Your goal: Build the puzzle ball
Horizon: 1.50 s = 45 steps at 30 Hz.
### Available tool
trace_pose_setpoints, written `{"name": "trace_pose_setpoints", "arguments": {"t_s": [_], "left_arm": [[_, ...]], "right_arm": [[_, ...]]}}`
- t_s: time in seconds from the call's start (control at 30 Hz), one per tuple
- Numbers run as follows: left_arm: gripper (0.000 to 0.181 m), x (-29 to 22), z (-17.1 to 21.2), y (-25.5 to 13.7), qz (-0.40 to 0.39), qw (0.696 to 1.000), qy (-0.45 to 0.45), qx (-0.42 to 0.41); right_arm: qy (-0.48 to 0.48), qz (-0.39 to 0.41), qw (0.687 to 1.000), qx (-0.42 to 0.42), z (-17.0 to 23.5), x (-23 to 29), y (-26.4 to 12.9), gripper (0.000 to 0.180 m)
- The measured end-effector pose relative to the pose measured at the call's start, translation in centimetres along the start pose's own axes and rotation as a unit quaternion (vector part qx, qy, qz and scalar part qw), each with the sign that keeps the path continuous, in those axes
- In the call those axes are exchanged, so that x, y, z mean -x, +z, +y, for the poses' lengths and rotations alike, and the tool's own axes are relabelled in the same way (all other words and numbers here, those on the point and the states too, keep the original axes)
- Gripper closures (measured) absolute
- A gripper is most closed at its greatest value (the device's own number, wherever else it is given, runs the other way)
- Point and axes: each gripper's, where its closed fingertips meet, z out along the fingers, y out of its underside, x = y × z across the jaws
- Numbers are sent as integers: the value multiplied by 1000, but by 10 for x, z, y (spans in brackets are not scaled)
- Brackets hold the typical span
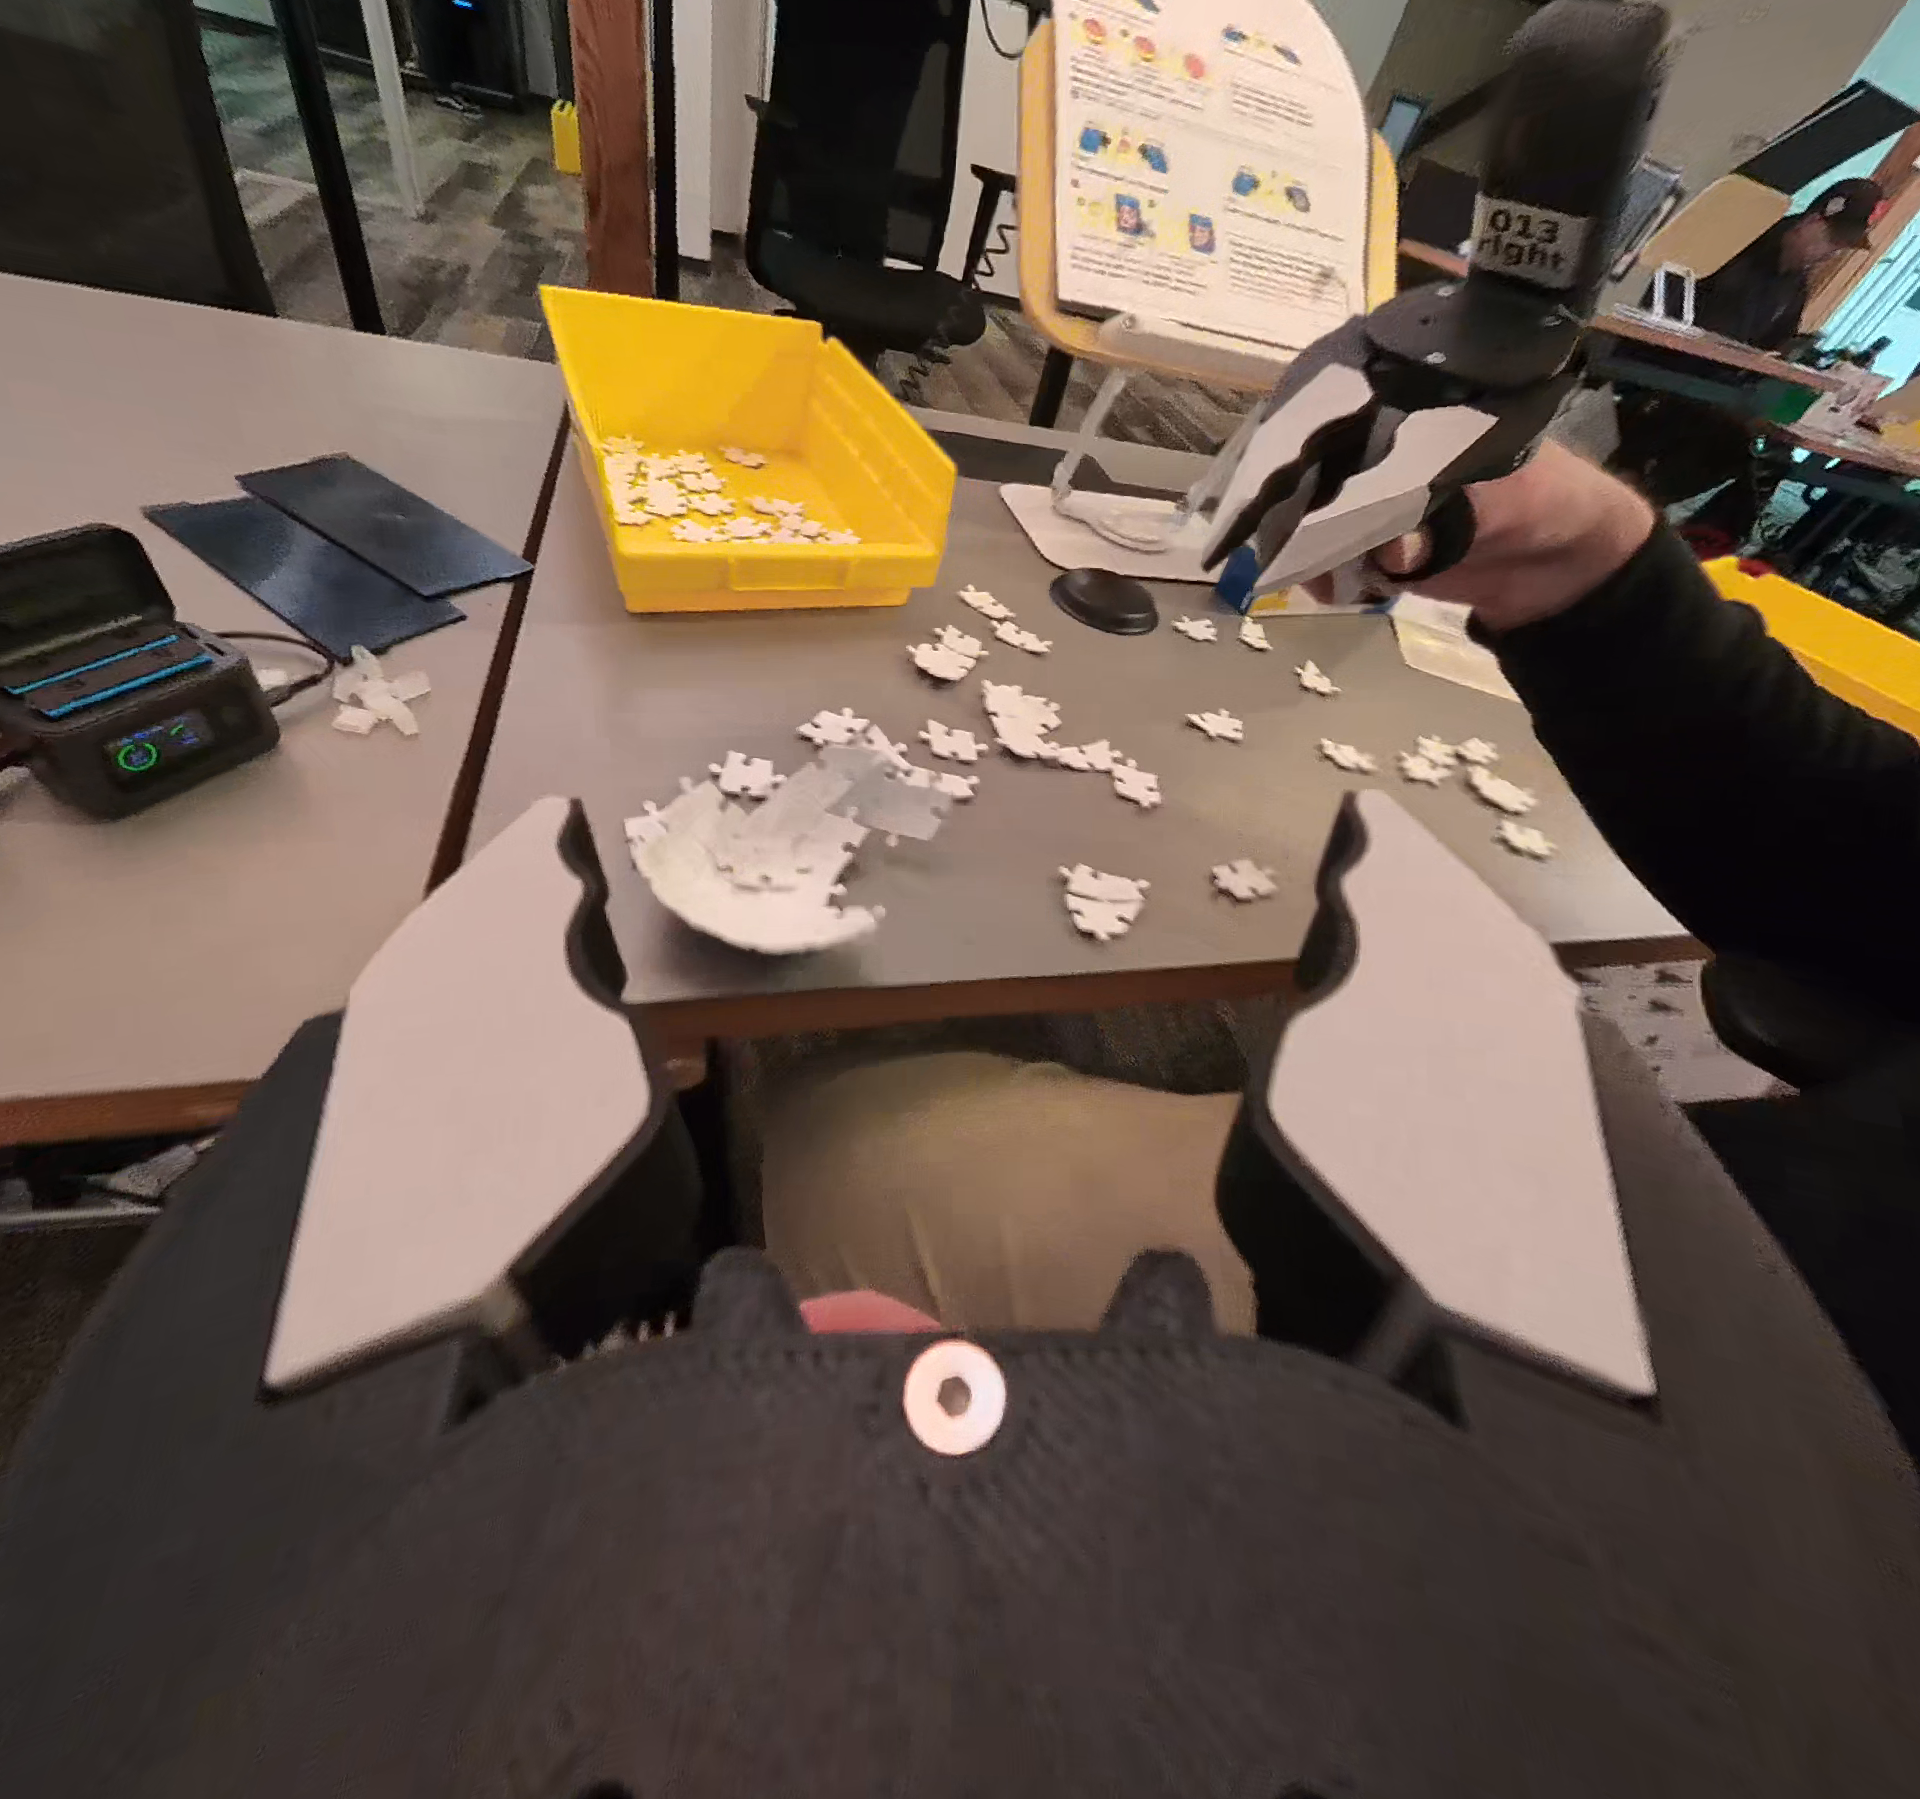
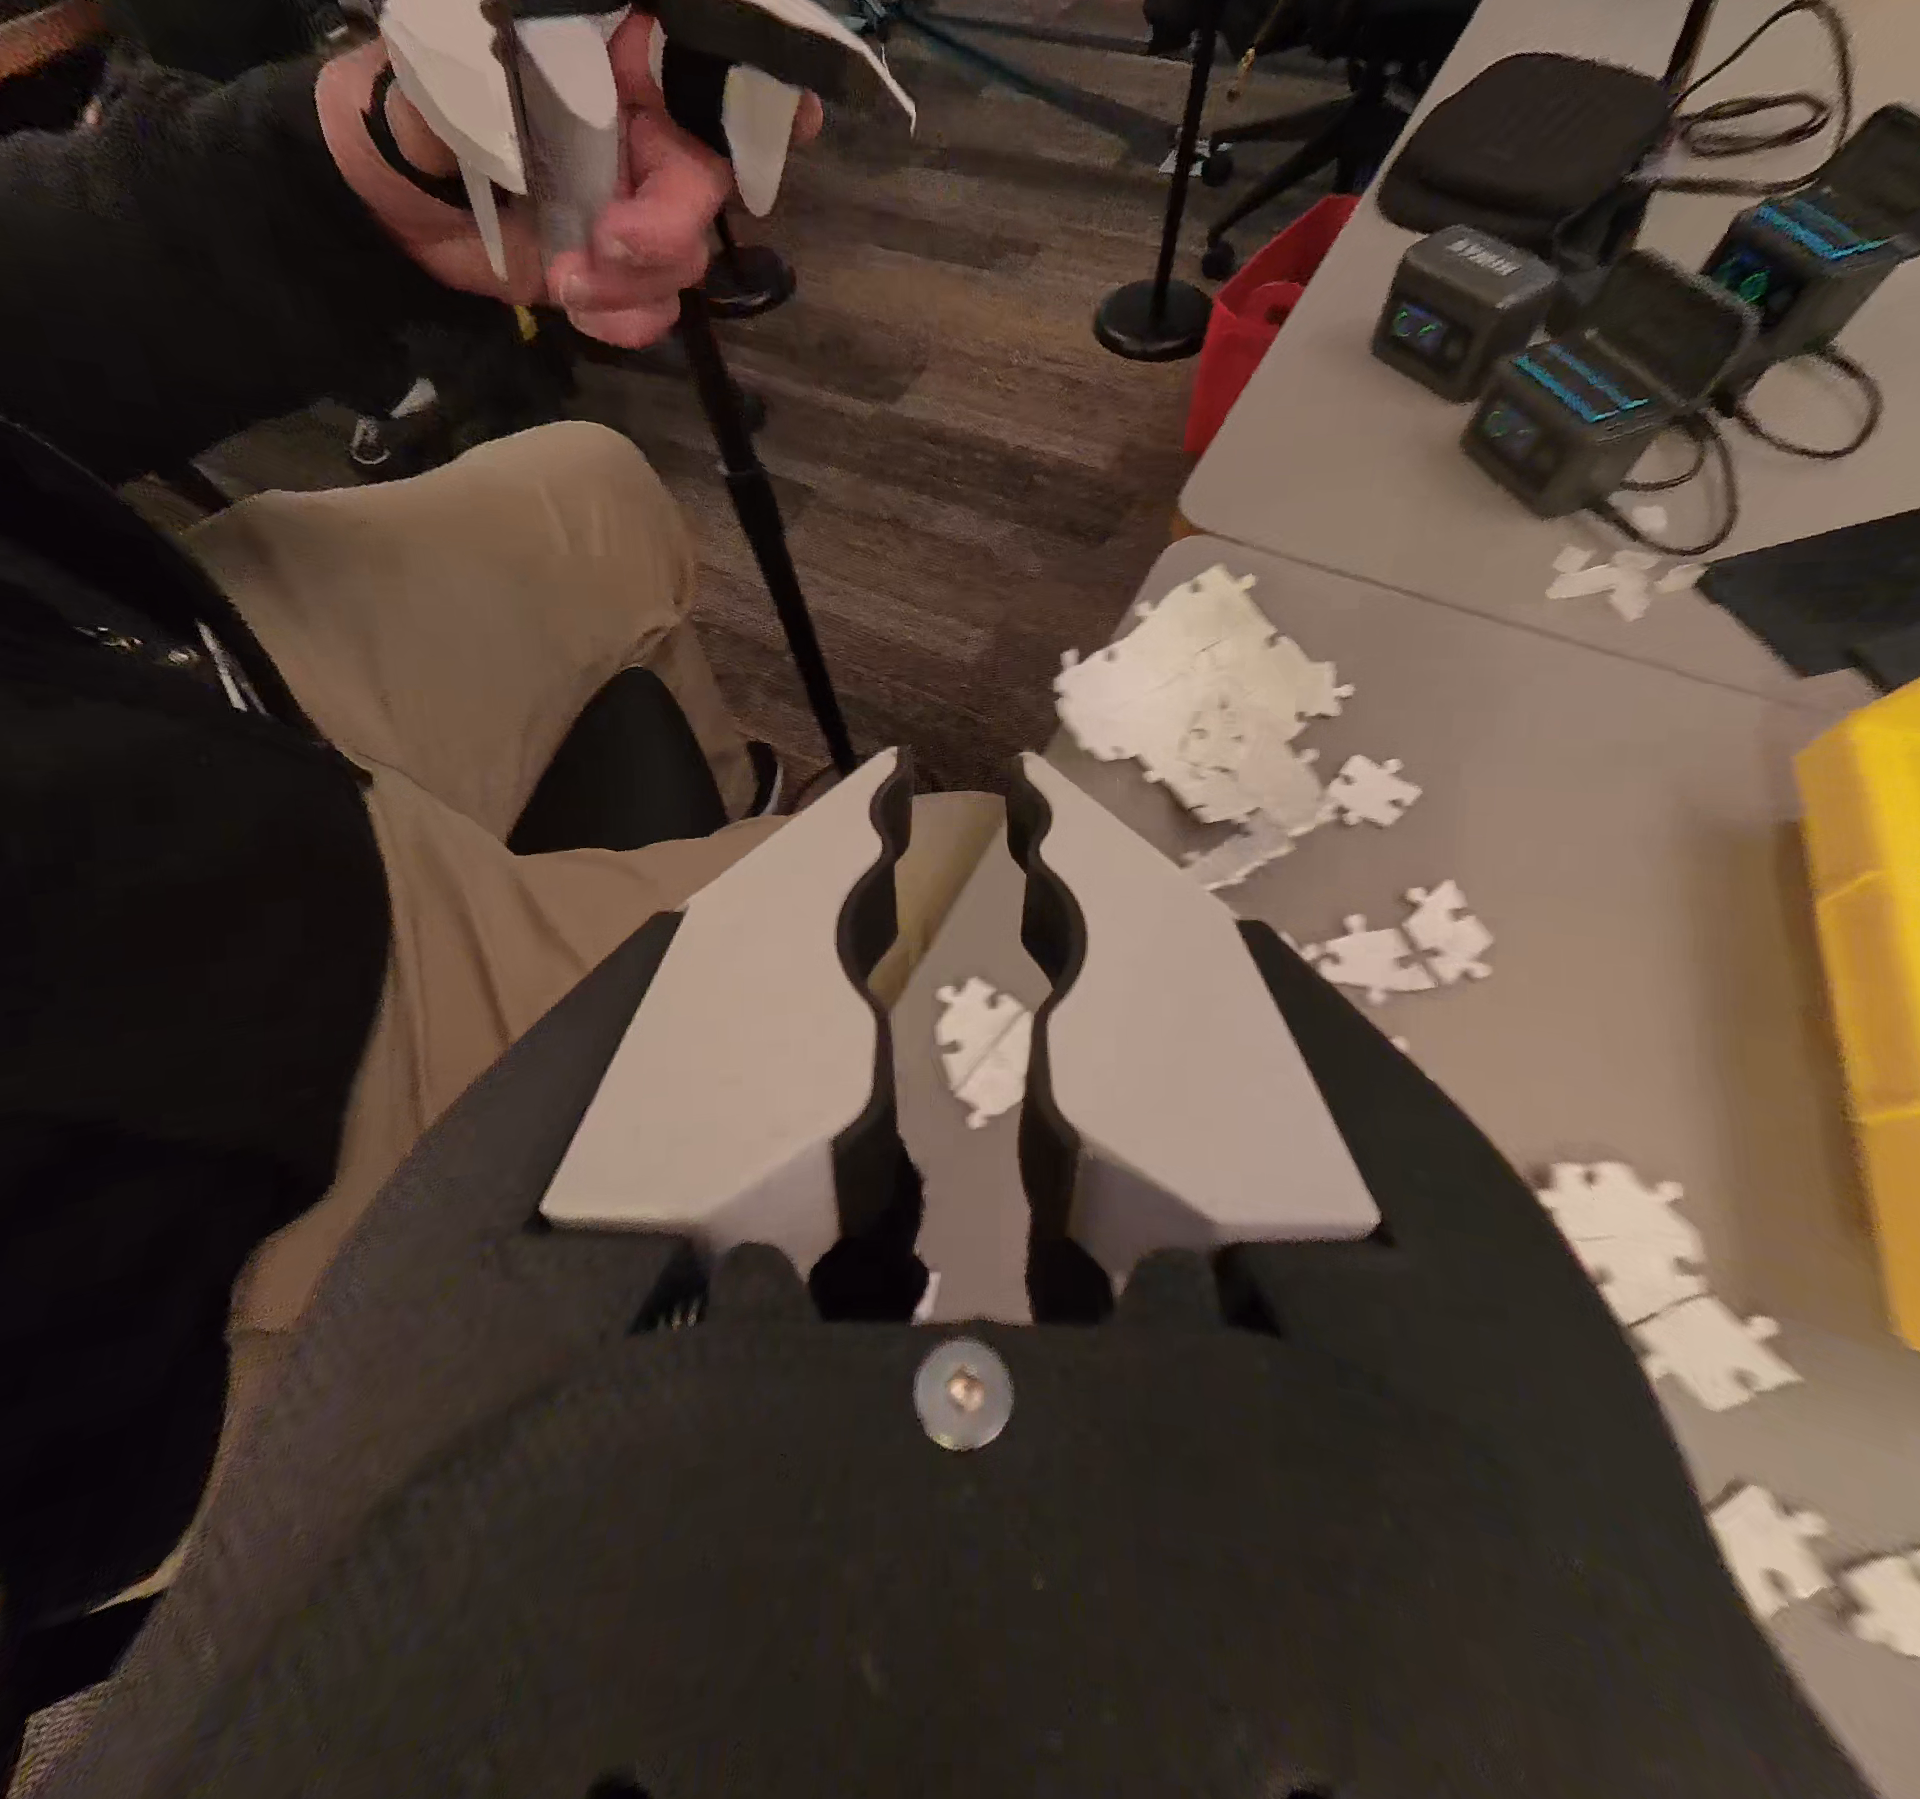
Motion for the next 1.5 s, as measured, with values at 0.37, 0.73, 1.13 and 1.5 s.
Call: {"name": "trace_pose_setpoints", "arguments": {"t_s": [0.37, 0.73, 1.13, 1.5], "left_arm": [[173, -41, 77, -52, -74, 994, 62, 58], [83, -87, 151, -6, -52, 983, 51, 169], [81, -23, 119, 40, -104, 980, 42, 165], [99, 65, 128, 83, -108, 982, -151, 43]], "right_arm": [[-8, 37, 998, 50, 79, 70, 7, 162], [26, 85, 996, 6, 137, 124, -35, 155], [-32, 183, 982, 16, 86, 55, -20, 144], [-65, 124, 988, 67, 45, -96, 83, 138]]}}
